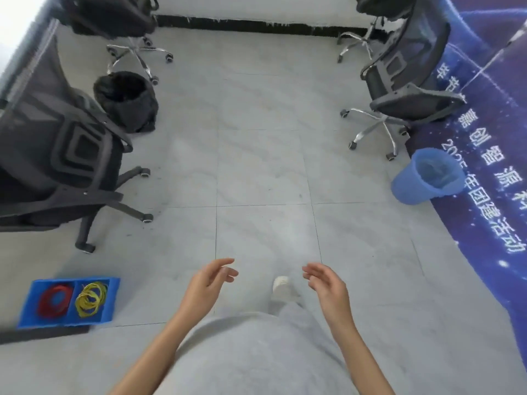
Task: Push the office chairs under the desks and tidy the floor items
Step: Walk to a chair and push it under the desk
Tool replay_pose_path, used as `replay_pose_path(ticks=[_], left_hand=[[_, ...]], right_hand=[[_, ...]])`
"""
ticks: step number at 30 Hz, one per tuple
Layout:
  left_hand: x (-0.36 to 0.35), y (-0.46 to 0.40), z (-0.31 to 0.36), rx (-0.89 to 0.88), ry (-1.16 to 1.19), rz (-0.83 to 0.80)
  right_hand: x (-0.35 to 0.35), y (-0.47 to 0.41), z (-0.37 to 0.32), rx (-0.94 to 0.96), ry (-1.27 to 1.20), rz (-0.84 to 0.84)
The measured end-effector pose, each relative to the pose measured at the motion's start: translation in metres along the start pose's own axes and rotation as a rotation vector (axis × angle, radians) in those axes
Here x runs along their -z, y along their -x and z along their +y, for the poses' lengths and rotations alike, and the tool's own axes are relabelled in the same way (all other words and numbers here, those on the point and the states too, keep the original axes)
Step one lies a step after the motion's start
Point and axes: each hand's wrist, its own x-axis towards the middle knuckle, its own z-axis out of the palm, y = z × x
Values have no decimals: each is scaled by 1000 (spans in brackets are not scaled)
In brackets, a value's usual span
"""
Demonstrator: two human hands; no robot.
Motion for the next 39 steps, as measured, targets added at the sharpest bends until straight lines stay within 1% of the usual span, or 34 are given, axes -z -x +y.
replay_pose_path(ticks=[2,5,7,11,14,19,23,27,30,32,34,36,37,39], left_hand=[[-5,-9,6,85,82,172],[-11,-20,17,188,184,376],[-16,-33,29,235,230,482],[-10,-85,46,276,324,623],[11,-138,59,263,347,694],[84,-225,104,175,354,798],[139,-266,139,112,357,906],[192,-295,160,105,309,1041],[233,-315,162,156,234,1179],[266,-327,159,203,161,1298],[297,-335,156,259,44,1432],[328,-342,155,348,-114,1549],[344,-345,154,397,-192,1565],[372,-350,149,514,-307,1524]], right_hand=[[0,-58,-47,54,69,-162],[-17,-127,-100,139,169,-341],[-32,-168,-122,170,228,-443],[-71,-234,-151,201,300,-584],[-100,-279,-162,182,345,-634],[-154,-344,-198,142,431,-704],[-204,-387,-237,149,522,-830],[-287,-431,-282,233,592,-986],[-370,-455,-325,385,656,-1150],[-434,-463,-355,566,700,-1258],[-497,-465,-384,809,720,-1325],[-555,-459,-412,1094,736,-1398],[-583,-454,-425,1230,738,-1438],[-630,-440,-447,1456,774,-1533]])
